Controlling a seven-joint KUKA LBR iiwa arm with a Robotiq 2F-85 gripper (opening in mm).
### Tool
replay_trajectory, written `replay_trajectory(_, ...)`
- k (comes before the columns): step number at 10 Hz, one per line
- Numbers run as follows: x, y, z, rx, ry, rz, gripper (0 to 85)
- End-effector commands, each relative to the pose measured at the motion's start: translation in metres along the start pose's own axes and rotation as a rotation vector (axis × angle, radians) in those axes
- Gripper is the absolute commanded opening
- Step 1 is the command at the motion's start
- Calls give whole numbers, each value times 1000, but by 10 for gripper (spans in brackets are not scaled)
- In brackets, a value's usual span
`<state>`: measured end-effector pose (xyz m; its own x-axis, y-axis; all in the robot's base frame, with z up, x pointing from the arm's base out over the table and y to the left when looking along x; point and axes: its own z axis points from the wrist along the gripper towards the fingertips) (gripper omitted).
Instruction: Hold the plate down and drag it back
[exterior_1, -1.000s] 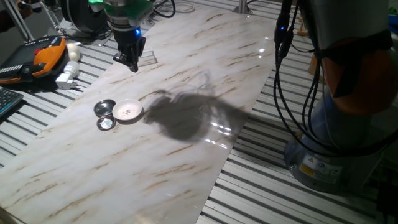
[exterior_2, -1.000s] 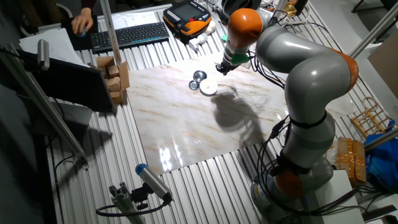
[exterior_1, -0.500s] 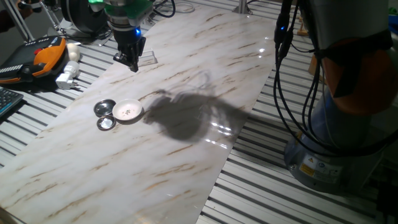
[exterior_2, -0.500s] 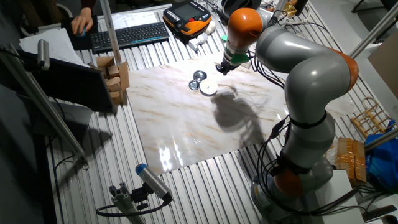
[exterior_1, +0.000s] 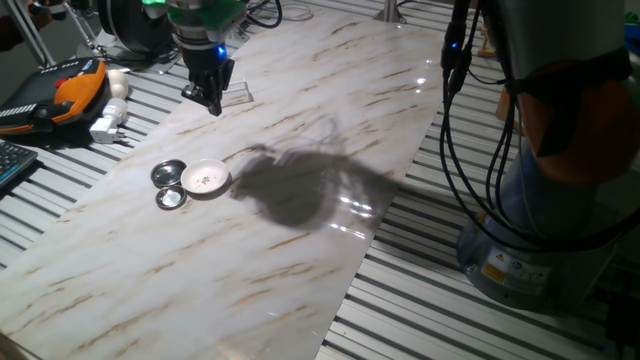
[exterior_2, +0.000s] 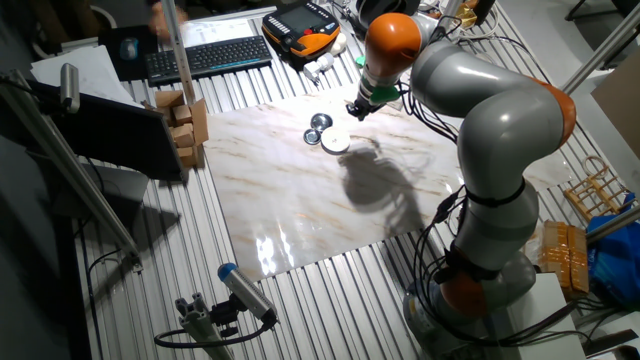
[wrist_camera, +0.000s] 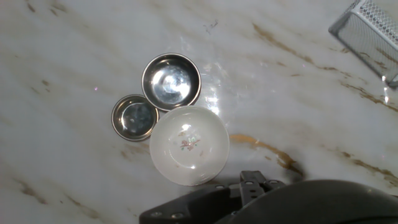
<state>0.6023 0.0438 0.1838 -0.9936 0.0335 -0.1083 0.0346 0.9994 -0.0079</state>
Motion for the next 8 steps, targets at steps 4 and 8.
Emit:
replay_trajectory(4, -1, 1, -1, 5, -6, 4, 0)
replay_trajectory(8, -1, 8, -10, 10, 17, 24, 0)
